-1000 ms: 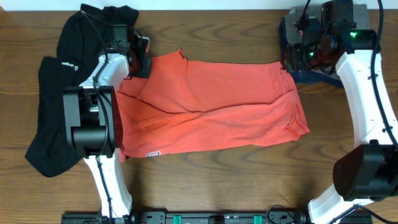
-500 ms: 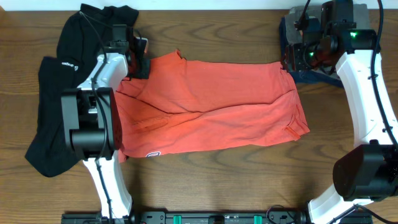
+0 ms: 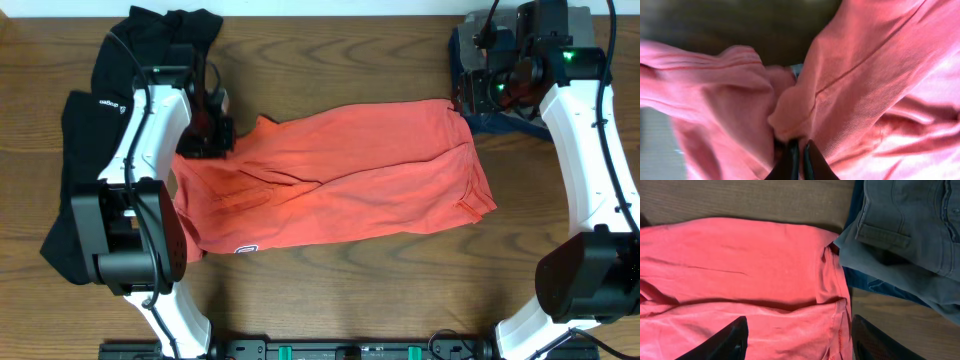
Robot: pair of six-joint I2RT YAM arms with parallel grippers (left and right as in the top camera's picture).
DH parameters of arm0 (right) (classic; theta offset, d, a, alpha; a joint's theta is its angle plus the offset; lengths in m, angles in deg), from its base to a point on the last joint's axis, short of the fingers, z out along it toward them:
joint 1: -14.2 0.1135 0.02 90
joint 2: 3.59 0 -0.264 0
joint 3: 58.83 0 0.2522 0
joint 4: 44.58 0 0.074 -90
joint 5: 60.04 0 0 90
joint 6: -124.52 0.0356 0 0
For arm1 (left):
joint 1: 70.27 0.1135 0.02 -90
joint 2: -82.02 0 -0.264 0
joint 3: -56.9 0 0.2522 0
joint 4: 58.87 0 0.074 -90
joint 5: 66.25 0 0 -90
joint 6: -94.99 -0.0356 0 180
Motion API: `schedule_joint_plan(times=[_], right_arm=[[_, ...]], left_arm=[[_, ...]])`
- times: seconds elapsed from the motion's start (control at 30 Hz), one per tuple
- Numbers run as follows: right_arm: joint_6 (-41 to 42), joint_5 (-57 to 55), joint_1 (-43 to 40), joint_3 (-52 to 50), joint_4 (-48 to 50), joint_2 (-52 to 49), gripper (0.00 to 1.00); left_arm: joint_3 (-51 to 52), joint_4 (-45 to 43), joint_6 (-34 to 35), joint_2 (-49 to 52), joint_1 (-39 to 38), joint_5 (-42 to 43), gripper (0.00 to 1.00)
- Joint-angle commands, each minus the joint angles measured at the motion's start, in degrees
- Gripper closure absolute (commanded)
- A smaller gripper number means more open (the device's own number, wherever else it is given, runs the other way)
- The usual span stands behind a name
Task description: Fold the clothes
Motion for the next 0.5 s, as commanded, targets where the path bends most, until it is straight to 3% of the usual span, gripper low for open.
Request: schedule_joint_plan(times=[0.0,0.03,0.13,0.2,0.47], right_arm=[[-0.57,-0.13,0.48,0.70,0.13,0.33,0.36],[-0.57,-0.11,0.48,0.70,0.11,0.33,0.36],[-0.57,-0.11,0.48,0.70,0.13,0.33,0.36],[-0.57,-0.13,0.48,0.70,0.15,0.33,0.35],[-0.59,-0.13,0.48,0.70,0.13,0.31,0.34]], left_arm=[[4.15,1.79,1.49,0.76,-1.14,3.17,0.94],[5.46,2.08,1.49,0.76,-1.60,3.17,0.92],[8.17,2.25,1.42,0.76,-2.84,3.13,0.66],[8.02,2.19,1.42,0.74,-3.10,3.13,0.61],[-1.68,2.84,1.40,0.11,-3.21,3.13,0.60]])
